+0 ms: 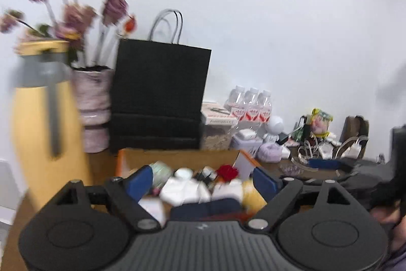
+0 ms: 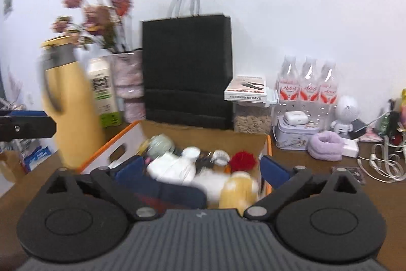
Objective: Organize objects
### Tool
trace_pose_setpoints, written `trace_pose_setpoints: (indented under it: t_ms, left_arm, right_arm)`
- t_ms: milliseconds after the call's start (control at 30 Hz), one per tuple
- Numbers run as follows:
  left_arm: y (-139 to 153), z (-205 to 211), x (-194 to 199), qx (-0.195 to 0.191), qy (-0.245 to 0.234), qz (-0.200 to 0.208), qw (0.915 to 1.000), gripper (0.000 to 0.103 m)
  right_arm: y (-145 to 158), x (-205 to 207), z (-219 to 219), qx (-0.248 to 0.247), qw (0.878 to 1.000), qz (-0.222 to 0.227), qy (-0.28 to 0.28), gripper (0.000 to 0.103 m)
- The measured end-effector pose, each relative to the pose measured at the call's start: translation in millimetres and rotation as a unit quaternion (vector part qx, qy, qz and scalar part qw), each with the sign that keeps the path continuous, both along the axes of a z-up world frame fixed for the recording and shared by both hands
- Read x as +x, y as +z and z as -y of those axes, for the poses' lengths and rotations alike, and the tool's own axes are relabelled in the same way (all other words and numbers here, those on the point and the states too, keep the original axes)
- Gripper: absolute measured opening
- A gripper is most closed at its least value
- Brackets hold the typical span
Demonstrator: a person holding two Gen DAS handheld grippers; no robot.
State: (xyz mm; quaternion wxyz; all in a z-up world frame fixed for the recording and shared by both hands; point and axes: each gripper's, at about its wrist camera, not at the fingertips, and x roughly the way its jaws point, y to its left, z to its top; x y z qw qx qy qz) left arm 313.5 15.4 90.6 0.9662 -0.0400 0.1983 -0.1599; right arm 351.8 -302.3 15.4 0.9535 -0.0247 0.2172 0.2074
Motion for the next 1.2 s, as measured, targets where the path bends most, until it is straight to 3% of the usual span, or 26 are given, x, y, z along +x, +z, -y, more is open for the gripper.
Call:
trace_pose_setpoints:
  t_ms: [200,300,367,500,600,800,900,967,1133,1200]
  left_arm:
    - [-24.9,-20.5,-125.4,-0.012,0.020,-0.001,0.9997,0.090]
    - [-33.0,-19.5,-168.6,0.039,0.050,0.002,0.9980,0.091]
    - [-37.4,-21.5,-194.5,0.063,0.051,0.008,0.9966,0.091]
    - [-50.2,-36.2,-224.4,0.024,0.059,-0.018,0.9978,0.094]
    - [-61.3,-39.1,-230.7,0.023,0.087,-0.039,0.9952,0.093]
    - [-81.4,-42.5,-213.0,0.008,0.085,-0.049,0.9951,0.093]
    - [-102.3,-43.1,-181.5,-0.010,0.093,-0.093,0.9912,0.086]
    - [-116.3,-38.4,-161.8,-0.014,0.080,-0.097,0.9920,0.083]
    - [-134.2,-21.3,-114.2,0.014,0.091,-0.102,0.9905,0.080]
    - [-140.1,-19.2,-94.7,0.009,0.088,-0.116,0.9893,0.073]
  right_arm:
    - [-14.4,-130.3,19.3,-0.032,0.999,0.014,0.020,0.103]
    - [-27.8,-181.9,23.6,-0.070,0.997,-0.008,0.040,0.103]
    - [-31.4,-205.5,28.5,-0.068,0.996,-0.021,0.046,0.103]
    - [-36.4,-236.6,37.6,-0.050,0.997,-0.040,0.032,0.103]
    - [-40.0,-239.4,42.7,-0.042,0.998,-0.052,0.003,0.103]
    - [-48.2,-230.6,34.0,-0.032,0.999,-0.041,-0.004,0.103]
    - [-66.6,-209.6,17.7,-0.024,0.997,-0.067,0.001,0.092]
    - [-79.7,-190.9,3.5,-0.028,0.996,-0.088,0.009,0.077]
    - [-100.5,-133.3,-32.1,-0.034,0.994,-0.101,0.021,0.070]
    - [-104.9,-109.8,-43.3,-0.026,0.994,-0.104,0.026,0.067]
